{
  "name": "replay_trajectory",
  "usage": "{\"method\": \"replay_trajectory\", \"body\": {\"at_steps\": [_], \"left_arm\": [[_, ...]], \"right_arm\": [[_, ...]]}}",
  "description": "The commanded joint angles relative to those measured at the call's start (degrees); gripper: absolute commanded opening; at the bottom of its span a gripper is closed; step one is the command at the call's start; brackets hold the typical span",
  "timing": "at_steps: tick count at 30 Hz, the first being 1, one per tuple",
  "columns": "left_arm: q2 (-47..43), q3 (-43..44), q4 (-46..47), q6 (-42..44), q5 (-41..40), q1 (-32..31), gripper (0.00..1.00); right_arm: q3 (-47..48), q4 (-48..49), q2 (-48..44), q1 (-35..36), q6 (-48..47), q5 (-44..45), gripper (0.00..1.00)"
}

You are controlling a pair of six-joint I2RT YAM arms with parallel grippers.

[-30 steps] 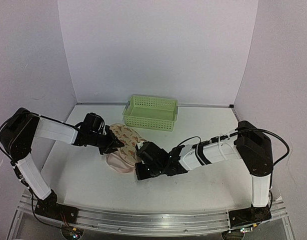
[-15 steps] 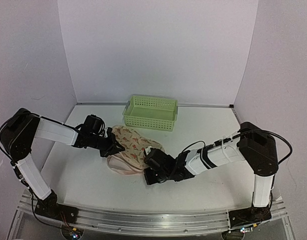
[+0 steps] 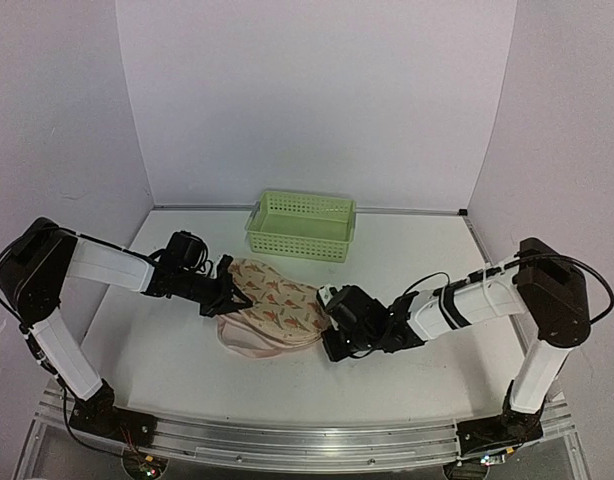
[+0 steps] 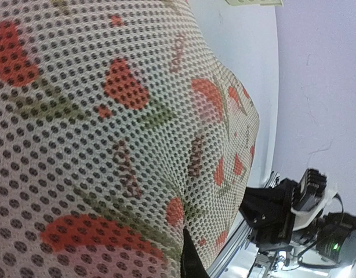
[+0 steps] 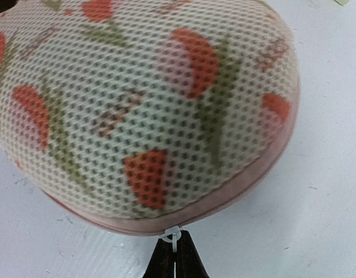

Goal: Unzip the laundry bag and remove the bra
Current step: Unzip the zipper of the laundry bag.

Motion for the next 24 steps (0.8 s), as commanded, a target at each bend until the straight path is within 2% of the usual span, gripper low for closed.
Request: {"method": "replay_trajectory", "body": {"at_steps": [1,9,18,24], "left_arm": [[-3.0,-0.3,-3.0,6.7,2.8,0.1,0.0],[-3.6,-2.2,-3.4,9.9,3.5,0.0,0.0],[-4.8,-3.3,-5.5,12.1,4.4,0.0,0.0],[-5.5,-4.0,-6.9,13.5,2.8,0.0,0.0]], "right_arm": [[-1.1,0.9,-4.2,-4.1,-7.5,-4.6,0.0],[-0.4,0.0,-6.1,-10.7,-14.5,-14.5,0.0],[2.3,-2.6,-4.7,-17.5,-17.2,-15.1,0.0],[3.2,-3.5,-4.2,-19.4,-16.8,-15.2,0.0]]}}
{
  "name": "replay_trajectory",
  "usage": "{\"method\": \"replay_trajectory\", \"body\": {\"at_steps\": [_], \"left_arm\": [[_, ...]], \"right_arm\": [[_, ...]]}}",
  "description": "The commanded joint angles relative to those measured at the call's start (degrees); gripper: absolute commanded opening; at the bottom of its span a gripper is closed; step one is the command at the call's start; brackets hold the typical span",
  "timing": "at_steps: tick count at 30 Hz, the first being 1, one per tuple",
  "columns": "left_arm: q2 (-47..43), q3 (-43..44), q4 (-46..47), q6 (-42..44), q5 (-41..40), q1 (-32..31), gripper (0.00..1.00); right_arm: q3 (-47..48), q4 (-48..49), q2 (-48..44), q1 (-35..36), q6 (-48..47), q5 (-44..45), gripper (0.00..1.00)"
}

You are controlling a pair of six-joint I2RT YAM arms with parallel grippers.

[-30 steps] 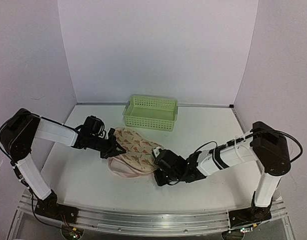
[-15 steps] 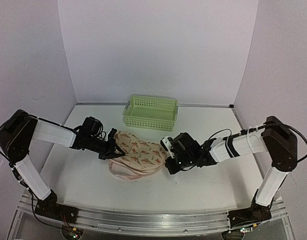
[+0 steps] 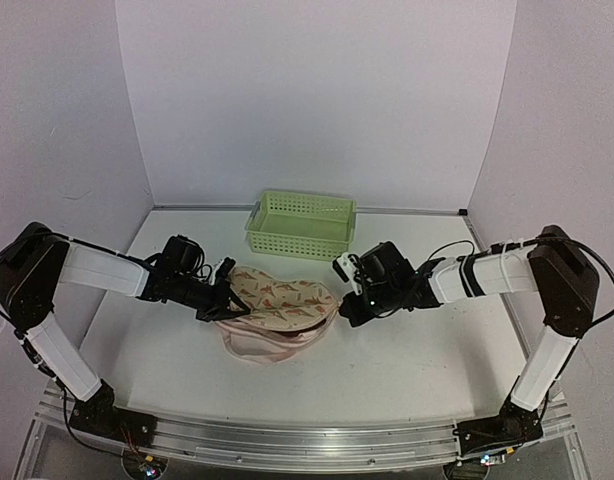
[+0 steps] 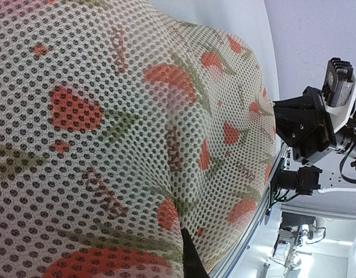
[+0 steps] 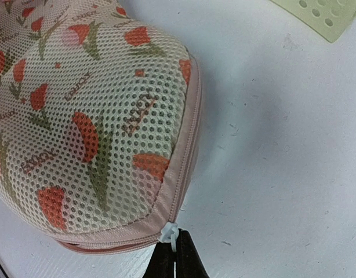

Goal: Unzip the laundry bag and remove the bra
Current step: Unzip the zipper of the laundry bag, then adjust the laundry bag at the center of the board.

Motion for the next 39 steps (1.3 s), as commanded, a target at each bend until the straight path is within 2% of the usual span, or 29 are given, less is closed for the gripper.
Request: {"method": "replay_trajectory", "body": {"at_steps": [1,8,14,18,20,24,28,30,35,39], "left_arm": [[-2.0,-1.0,-4.5,2.7,-0.2,0.3,0.0],[2.0,2.2,-4.5,2.1,-0.9,0.3,0.0],[4.8,5.8,-6.3,2.4,-2.1,0.3,0.0],[5.6,7.8,-8.3,2.3,-3.2,0.3,0.02],[5.1,8.4,-9.9,2.3,-4.4,0.3,0.08],[2.3,9.5,-14.6,2.7,-8.5,0.3,0.34],[-2.1,9.6,-20.5,2.7,-14.4,1.7,0.53],[-5.2,8.3,-22.1,2.0,-15.9,3.1,0.56],[-13.8,5.6,-25.7,0.1,-18.8,4.5,0.72],[-18.3,2.5,-26.0,-3.1,-17.7,4.7,0.77]], "right_arm": [[1.0,-2.2,-1.2,-2.5,-0.1,2.6,0.0],[-6.3,1.0,-4.9,-0.9,5.2,-2.8,0.0],[-11.4,5.6,-7.6,6.5,10.4,-2.4,0.0],[-10.7,8.7,-5.8,12.0,14.8,-1.8,0.0],[-9.4,10.0,-3.9,14.1,16.9,-1.3,0.0],[-5.5,11.8,0.8,16.1,20.8,-0.6,0.0],[-0.9,12.7,4.9,17.7,24.4,0.6,0.0],[0.9,12.7,6.6,18.4,26.0,1.8,0.0],[5.8,12.8,9.6,19.4,28.2,3.7,0.0],[10.9,12.5,12.4,20.0,28.5,3.6,0.0]]}}
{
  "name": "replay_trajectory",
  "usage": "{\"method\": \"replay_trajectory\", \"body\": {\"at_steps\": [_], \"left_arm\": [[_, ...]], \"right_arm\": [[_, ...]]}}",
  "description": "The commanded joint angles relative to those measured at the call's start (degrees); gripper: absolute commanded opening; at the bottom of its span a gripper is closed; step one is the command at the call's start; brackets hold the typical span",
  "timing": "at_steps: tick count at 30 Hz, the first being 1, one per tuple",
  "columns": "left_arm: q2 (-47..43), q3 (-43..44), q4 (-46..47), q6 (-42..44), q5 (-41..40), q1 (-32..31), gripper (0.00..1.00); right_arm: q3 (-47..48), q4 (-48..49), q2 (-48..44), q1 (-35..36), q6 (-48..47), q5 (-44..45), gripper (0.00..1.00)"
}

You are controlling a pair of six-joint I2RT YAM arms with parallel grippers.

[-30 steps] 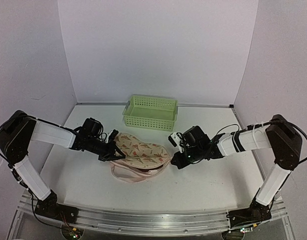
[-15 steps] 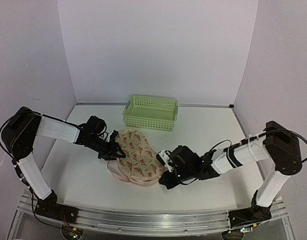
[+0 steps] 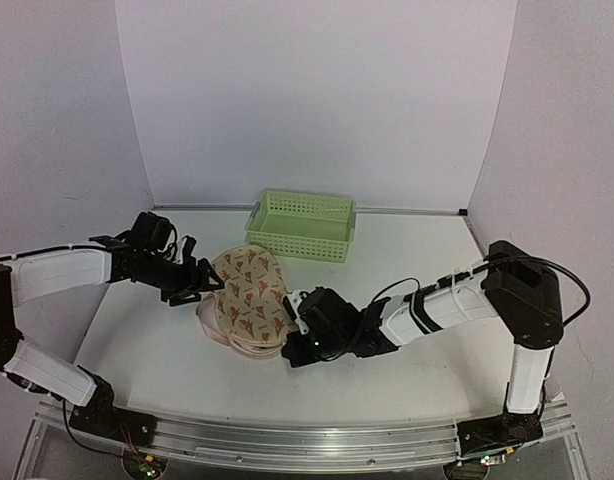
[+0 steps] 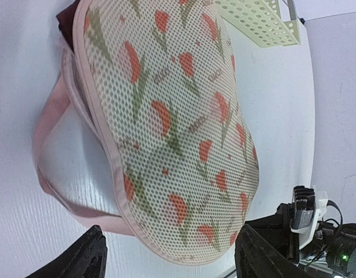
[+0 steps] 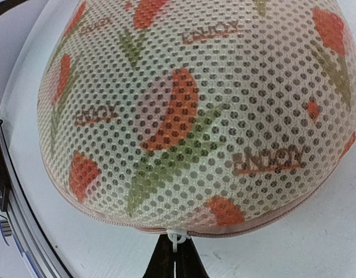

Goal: Unzip the laundry bag and remove the bra
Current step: Adjust the laundry bag at the center of the board, then hold the laundry bag at the center of the board.

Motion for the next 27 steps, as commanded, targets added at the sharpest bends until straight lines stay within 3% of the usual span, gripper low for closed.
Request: {"method": "replay_trajectory", "body": {"at_steps": [1,5,15,27], "left_arm": [[-4.9,-3.6,-2.8,-3.9,-0.5,-0.1,0.78],[-9.5,-8.3,1.4,-10.0,2.0,-0.1,0.83],[-14.8,-23.1,22.4,-30.7,5.4,-0.2,0.88],[-4.6,-20.3,30.5,-33.1,4.7,-2.0,0.88]], "right_arm": [[7.3,2.2,2.7,0.8,1.4,1.8,0.0],[12.6,0.8,5.9,1.1,0.9,1.9,0.0],[18.4,-0.5,9.6,2.0,0.2,2.6,0.0],[18.2,-0.6,9.7,2.6,-0.1,2.8,0.0]]}}
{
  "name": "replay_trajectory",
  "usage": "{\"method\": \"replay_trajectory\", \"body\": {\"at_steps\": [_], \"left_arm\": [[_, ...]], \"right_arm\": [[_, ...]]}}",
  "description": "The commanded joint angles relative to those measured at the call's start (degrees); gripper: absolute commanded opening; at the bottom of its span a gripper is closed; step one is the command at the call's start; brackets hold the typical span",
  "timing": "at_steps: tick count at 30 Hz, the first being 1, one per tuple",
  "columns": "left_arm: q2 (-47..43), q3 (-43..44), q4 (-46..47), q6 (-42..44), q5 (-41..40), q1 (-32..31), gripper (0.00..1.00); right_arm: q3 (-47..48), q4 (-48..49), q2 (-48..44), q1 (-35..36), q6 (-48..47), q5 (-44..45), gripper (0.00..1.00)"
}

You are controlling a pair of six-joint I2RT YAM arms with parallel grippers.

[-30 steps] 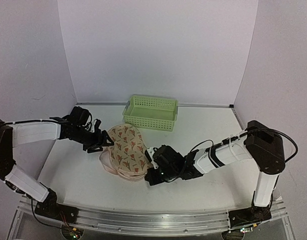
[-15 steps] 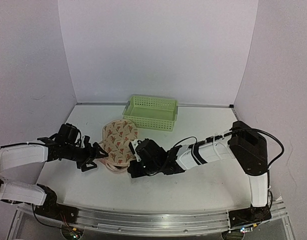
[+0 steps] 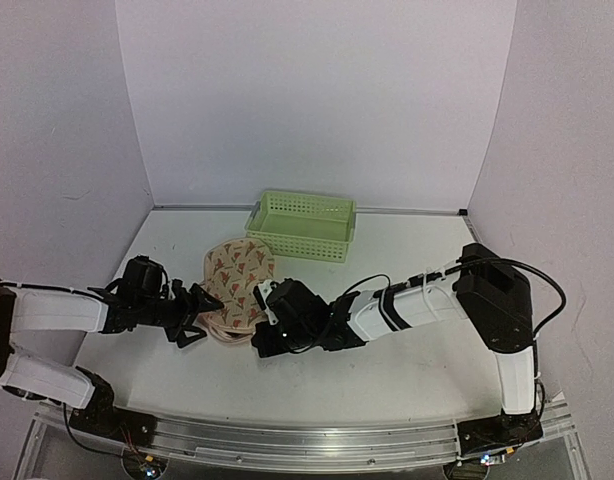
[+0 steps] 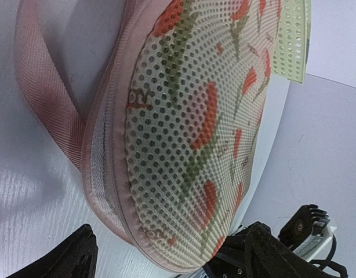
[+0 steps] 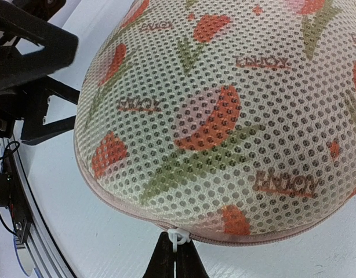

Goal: Unzip the laundry bag and remove the bra
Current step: Hold the laundry bag at the center of the board, then unzip the zipper of the laundry bag.

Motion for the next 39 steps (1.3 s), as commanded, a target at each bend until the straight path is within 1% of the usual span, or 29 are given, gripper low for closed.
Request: {"method": "replay_trajectory", "body": {"at_steps": [1,5,9,12,14,16,22,25,26,31,39], "left_arm": [[4.7,3.8,5.4,-0.9,0.9,-1.3,0.88],[8.1,4.1,6.8,-1.0,1.0,-1.5,0.88],[11.2,4.5,8.6,-1.0,2.0,-1.9,0.85],[13.5,4.9,9.6,-0.9,2.4,-2.3,0.79],[14.4,4.9,10.0,-0.7,2.5,-2.4,0.73],[14.8,4.6,10.4,-0.5,2.6,-2.4,0.65],[14.9,3.6,11.0,0.0,2.4,-2.4,0.27],[14.9,3.5,11.2,0.6,2.5,-2.3,0.05],[14.8,3.6,11.2,0.9,2.6,-2.3,0.0],[15.0,5.0,11.1,3.8,4.7,-2.3,0.0],[16.5,5.7,11.0,8.4,9.5,-2.4,0.0]], "right_arm": [[2.3,1.3,0.3,0.5,-0.6,1.2,0.0],[2.1,1.3,0.0,0.4,-1.0,1.3,0.0],[1.9,1.3,-0.1,0.5,-1.0,1.4,0.0],[1.8,1.3,-0.1,0.5,-1.0,1.4,0.0],[1.8,1.3,-0.2,0.5,-1.0,1.5,0.0],[1.7,1.3,-0.3,0.5,-1.0,1.4,0.0],[1.2,1.3,-0.6,0.5,-0.9,1.5,0.0],[0.9,1.3,-0.9,0.5,-0.8,1.4,0.0],[0.6,1.3,-1.2,0.5,-0.9,1.4,0.0],[-2.5,0.9,-3.0,0.5,-2.0,1.8,0.0],[-12.0,-1.3,-8.5,0.3,-6.1,8.2,0.0]]}}
